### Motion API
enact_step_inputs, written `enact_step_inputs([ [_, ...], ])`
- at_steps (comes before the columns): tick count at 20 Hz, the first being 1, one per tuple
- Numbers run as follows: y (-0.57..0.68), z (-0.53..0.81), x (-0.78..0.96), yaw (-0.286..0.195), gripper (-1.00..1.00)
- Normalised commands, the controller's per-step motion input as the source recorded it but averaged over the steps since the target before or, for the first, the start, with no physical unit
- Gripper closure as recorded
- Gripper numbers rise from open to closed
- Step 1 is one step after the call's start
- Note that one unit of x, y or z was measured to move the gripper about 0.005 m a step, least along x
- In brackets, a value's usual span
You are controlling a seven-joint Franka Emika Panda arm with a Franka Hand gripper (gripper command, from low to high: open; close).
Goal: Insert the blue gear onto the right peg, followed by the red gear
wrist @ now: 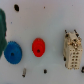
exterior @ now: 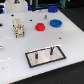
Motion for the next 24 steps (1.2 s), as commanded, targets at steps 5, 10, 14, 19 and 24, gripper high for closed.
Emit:
enact_step_inputs([
  [5,0.46,-0.12,-0.62,0.0,-1.0],
  [10,0.47,-0.18,-0.64,0.0,-1.0],
  [14,0.48,-0.26,-0.63,0.0,-1.0],
  [19,0.48,-0.33,-0.56,0.0,-1.0],
  [24,0.42,-0.42,-0.49,0.0,-1.0],
])
